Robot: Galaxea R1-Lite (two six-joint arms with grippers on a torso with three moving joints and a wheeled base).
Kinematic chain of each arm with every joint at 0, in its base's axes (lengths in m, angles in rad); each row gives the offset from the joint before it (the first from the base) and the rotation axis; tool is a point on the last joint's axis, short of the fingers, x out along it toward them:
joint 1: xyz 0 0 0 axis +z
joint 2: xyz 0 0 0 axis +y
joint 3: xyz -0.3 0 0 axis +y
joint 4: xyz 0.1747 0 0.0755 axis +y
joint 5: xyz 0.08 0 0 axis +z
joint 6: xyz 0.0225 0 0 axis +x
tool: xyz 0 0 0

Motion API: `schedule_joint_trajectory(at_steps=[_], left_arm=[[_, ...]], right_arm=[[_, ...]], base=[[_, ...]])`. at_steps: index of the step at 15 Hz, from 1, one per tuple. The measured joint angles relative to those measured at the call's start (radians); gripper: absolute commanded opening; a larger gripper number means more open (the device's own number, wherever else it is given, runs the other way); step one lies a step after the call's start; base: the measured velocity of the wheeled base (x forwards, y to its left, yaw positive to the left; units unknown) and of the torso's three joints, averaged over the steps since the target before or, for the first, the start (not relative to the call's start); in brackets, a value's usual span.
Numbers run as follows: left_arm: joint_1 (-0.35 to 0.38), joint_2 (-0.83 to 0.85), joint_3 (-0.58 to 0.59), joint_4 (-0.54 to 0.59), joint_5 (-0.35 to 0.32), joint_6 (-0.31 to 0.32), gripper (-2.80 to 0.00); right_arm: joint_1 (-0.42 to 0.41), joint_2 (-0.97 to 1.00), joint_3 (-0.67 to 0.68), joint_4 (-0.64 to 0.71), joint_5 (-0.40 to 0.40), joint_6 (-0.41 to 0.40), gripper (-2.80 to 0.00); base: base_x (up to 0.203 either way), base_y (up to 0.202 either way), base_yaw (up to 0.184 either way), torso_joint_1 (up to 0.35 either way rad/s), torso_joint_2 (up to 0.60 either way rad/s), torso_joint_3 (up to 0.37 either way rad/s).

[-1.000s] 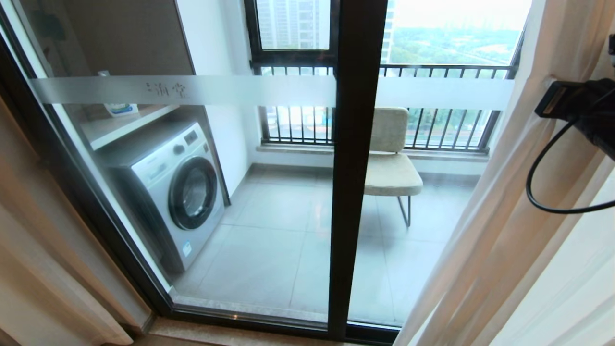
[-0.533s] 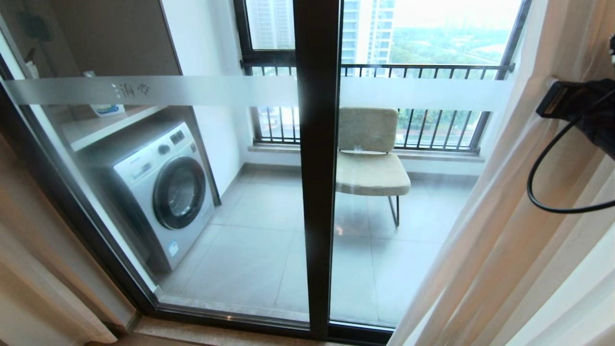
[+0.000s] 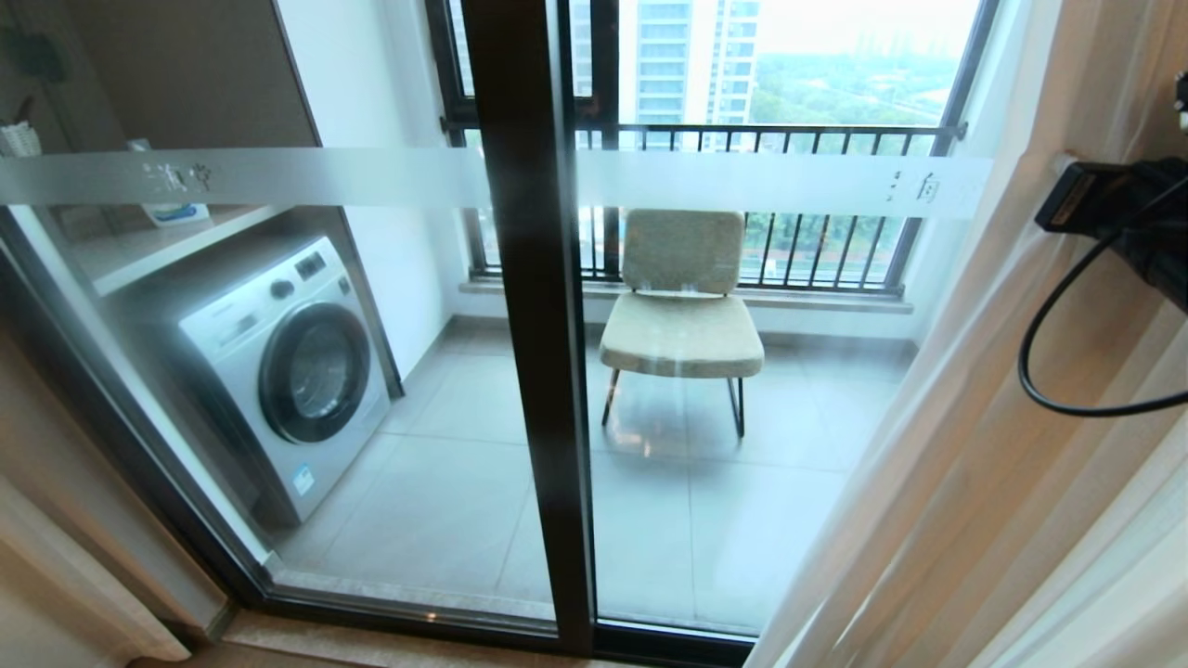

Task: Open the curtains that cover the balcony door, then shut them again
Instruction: Pull the inner curtains open on both sides

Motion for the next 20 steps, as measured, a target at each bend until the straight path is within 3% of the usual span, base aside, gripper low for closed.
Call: schedule_joint_trajectory(at_steps=[20], left_arm=[[0.0,0.0,0.0,0.0,-0.001,0.0,-2.8]], right_arm=[[-0.006,-0.017,0.035,0.0,0.0,-0.001,-2.8]], base=[[0.0,-0.191,0.001,0.001,0.0,0.001]])
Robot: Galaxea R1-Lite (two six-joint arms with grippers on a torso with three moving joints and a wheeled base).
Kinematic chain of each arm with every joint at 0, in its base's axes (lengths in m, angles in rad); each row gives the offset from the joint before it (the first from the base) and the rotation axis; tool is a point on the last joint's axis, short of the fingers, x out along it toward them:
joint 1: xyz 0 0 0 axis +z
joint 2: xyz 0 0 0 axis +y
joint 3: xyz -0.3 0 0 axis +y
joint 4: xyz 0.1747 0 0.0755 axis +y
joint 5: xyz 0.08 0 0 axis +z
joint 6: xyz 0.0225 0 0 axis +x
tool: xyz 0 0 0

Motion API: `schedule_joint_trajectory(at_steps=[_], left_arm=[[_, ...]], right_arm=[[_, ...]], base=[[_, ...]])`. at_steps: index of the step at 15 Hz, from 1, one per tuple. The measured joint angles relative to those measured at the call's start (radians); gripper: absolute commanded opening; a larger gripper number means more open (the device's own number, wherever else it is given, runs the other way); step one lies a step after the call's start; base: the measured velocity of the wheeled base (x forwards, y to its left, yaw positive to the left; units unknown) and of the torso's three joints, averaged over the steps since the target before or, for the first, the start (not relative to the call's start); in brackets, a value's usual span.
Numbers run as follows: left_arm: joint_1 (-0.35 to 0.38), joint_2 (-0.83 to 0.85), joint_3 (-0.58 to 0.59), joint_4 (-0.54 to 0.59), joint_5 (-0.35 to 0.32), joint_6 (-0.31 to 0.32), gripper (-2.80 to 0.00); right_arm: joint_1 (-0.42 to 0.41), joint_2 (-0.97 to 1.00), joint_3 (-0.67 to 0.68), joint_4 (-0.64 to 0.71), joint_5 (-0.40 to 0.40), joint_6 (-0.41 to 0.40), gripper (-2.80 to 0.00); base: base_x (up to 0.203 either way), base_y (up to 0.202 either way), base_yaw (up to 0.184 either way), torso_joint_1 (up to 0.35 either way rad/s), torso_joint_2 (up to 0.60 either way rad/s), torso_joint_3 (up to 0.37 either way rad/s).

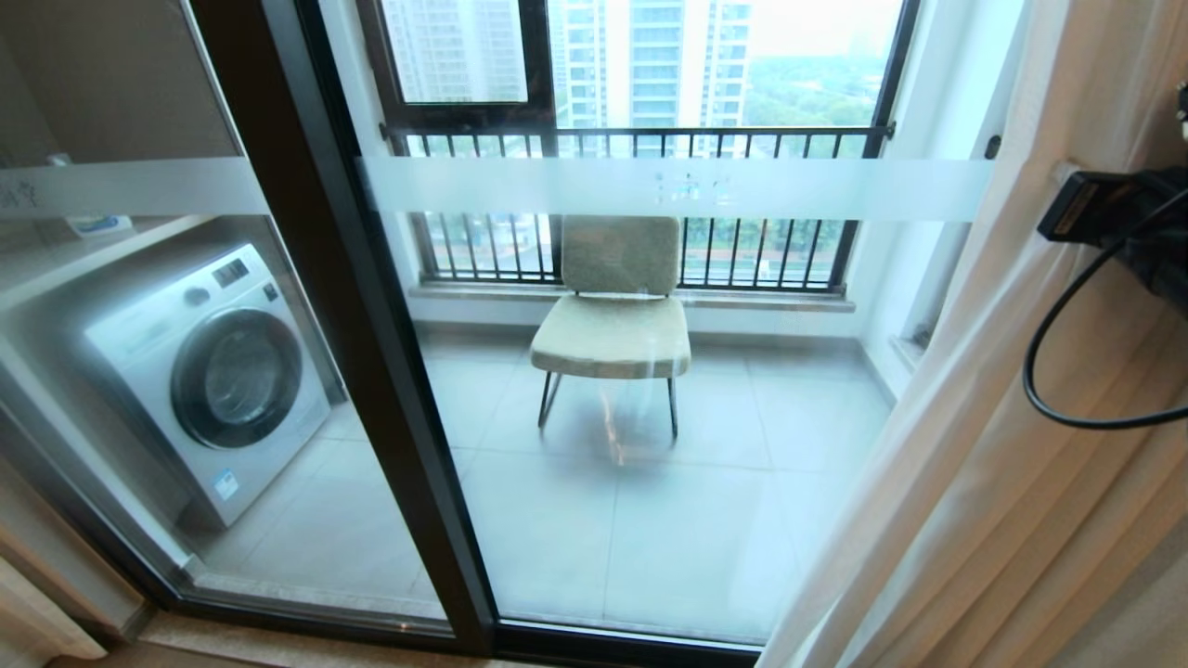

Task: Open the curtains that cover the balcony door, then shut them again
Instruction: Pull the inner curtains open on both sides

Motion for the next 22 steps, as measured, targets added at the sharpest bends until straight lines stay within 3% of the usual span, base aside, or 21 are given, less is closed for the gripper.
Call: schedule_joint_trajectory(at_steps=[9,22], left_arm=[[0.0,0.0,0.001,0.0,0.0,0.001,-2.8],[0.0,0.0,0.001,0.0,0.001,0.001,-2.8]], right_arm=[[-0.001,0.0,0.0,0.001,0.0,0.001,-2.8],[-0.009,-0.017,0.0,0.004,-0.001,0.004,-2.8]], base=[[0.0,-0.182,0.001,0.002,0.0,0.002],[0.0,-0.005,0.0,0.002,0.0,0.0]])
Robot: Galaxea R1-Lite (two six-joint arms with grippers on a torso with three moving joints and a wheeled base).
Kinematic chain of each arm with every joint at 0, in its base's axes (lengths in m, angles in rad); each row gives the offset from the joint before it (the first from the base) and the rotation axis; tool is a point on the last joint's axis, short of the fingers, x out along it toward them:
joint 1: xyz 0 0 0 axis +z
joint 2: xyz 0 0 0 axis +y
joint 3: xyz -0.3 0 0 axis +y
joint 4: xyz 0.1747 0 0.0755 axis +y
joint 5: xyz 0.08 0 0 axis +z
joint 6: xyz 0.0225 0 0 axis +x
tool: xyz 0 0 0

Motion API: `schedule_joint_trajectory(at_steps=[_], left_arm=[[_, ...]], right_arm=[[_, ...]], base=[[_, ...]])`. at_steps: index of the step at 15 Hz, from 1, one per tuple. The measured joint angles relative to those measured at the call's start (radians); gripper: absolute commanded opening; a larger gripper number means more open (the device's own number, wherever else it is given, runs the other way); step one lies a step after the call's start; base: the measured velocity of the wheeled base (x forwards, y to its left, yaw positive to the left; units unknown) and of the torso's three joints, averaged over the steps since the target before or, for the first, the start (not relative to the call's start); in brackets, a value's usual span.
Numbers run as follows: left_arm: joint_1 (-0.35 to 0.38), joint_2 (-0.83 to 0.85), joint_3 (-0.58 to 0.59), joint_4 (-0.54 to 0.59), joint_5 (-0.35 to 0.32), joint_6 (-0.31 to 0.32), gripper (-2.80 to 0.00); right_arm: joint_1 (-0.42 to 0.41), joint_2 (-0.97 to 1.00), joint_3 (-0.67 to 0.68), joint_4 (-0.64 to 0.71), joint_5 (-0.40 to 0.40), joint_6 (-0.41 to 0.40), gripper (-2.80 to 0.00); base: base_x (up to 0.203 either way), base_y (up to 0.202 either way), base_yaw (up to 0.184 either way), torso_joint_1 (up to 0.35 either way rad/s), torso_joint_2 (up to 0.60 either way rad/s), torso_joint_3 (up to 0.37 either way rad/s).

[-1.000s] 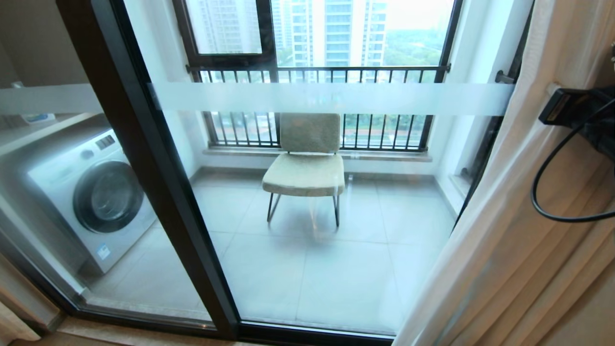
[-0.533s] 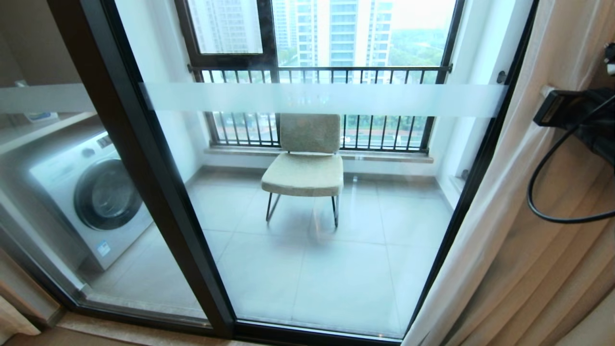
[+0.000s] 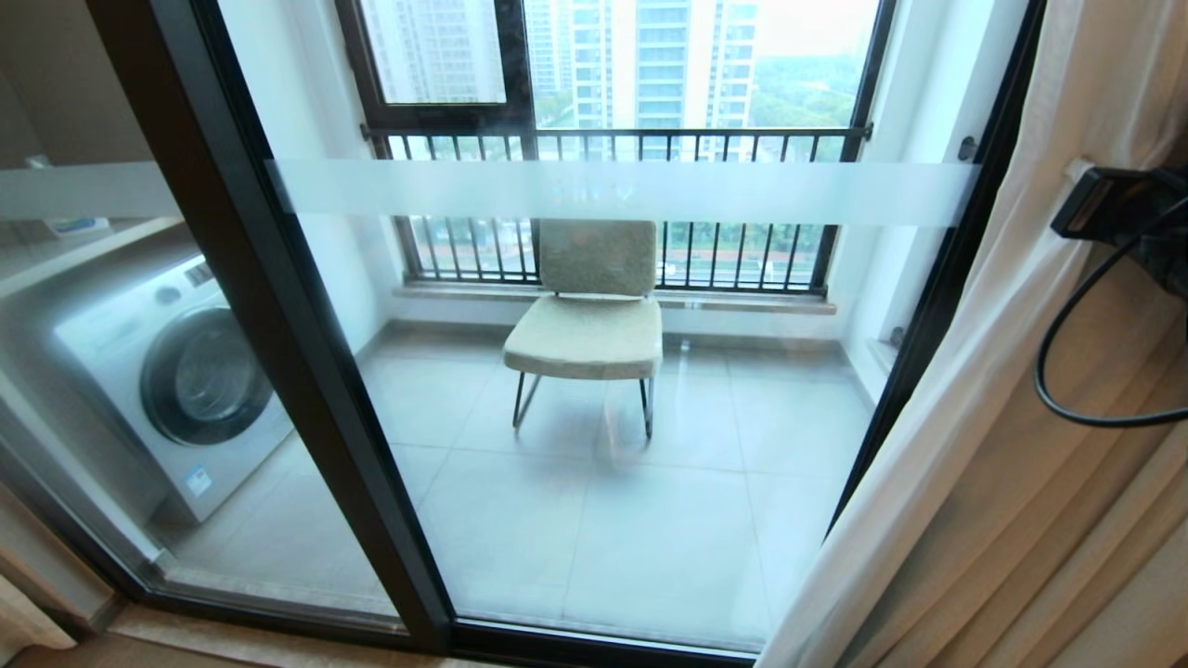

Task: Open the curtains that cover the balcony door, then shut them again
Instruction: Pull the inner curtains open on both sides

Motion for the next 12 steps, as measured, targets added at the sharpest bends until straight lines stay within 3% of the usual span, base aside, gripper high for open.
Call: schedule_joint_trajectory(at_steps=[7,12], left_arm=[[0.0,0.0,0.0,0.0,0.0,0.0,-2.8],[0.0,0.0,0.0,0.0,0.001,0.0,-2.8]], right_arm=[[-0.053,-0.088,0.017,0.033,0.005,0.004,-2.8],[-0.056,-0.216,0.124,0.078,0.006,0.004,-2.8]], base=[[0.0,0.0,0.0,0.0,0.0,0.0],[0.0,0.0,0.0,0.0,0.0,0.0]])
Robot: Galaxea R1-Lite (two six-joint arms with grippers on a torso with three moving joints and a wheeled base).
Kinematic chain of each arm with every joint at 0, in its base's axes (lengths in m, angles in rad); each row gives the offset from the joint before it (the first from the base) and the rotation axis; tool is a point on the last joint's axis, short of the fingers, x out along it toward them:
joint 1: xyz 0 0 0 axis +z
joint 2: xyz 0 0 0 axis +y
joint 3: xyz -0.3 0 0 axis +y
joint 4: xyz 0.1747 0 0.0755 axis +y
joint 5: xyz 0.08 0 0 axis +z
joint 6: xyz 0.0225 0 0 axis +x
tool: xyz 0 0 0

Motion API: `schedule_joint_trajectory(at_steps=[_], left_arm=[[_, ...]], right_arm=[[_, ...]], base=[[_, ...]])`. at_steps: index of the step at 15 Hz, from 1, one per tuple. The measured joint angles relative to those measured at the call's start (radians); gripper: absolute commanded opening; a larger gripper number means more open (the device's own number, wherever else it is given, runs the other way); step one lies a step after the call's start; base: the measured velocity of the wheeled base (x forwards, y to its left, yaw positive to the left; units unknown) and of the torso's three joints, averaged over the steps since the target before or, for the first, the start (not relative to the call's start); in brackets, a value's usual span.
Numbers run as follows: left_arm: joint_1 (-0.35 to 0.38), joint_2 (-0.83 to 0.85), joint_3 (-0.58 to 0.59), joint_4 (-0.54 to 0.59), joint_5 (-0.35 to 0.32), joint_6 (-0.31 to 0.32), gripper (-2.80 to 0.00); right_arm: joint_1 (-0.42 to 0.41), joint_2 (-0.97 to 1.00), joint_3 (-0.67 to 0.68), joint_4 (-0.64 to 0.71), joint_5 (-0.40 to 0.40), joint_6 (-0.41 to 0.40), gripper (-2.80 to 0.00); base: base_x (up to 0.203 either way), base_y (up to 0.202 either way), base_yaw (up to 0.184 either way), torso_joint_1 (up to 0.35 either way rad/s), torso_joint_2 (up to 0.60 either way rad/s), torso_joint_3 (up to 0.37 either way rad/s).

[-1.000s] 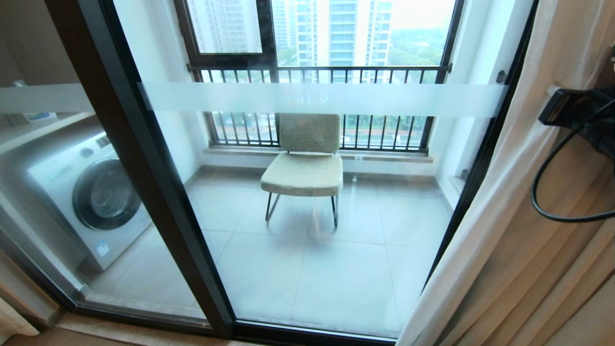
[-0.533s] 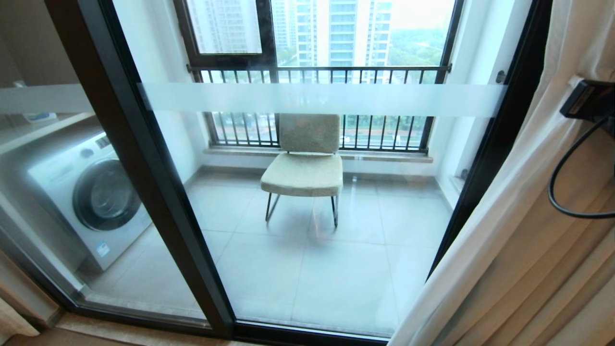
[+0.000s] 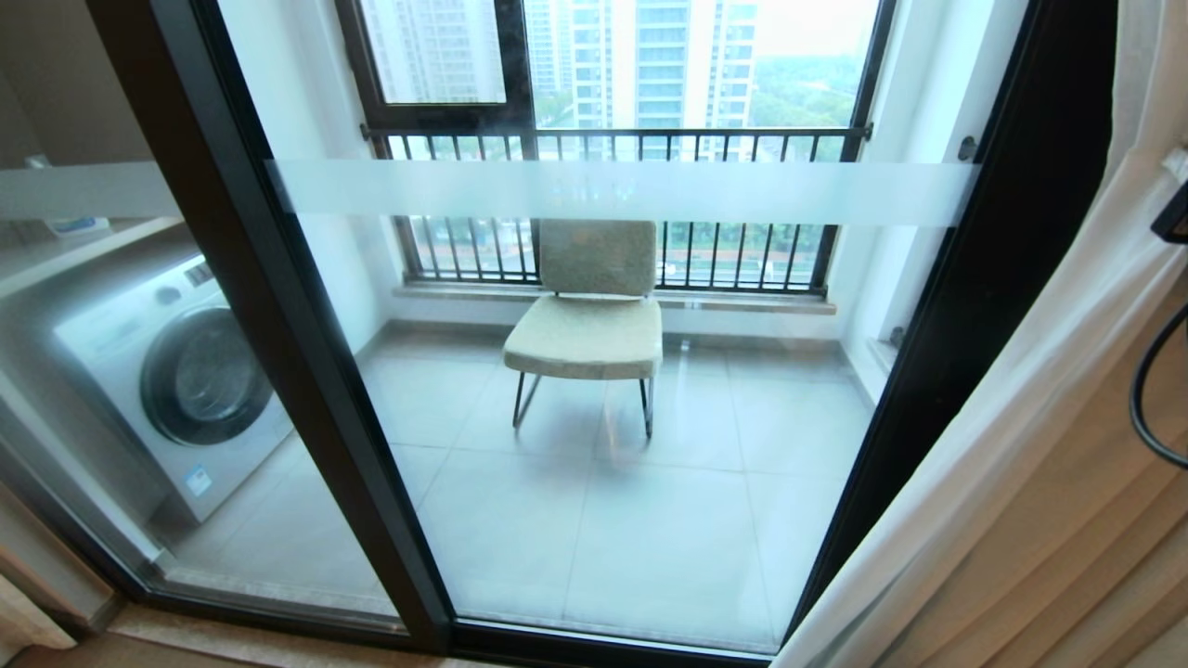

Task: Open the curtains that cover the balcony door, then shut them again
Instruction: Pull the inner curtains open on both sides

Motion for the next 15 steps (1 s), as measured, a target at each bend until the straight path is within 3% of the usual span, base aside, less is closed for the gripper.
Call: schedule_joint_trajectory(at_steps=[7,15], left_arm=[[0.0,0.0,0.0,0.001,0.0,0.0,-2.8],[0.0,0.0,0.0,0.0,0.0,0.0,-2.8]], right_arm=[[-0.003,-0.155,0.072,0.109,-0.004,0.0,-2.8],[-0.088,-0.237,0.061,0.197,-0.003,0.0,-2.8]], base=[[0.0,0.0,0.0,0.0,0.0,0.0],[0.0,0.0,0.0,0.0,0.0,0.0]])
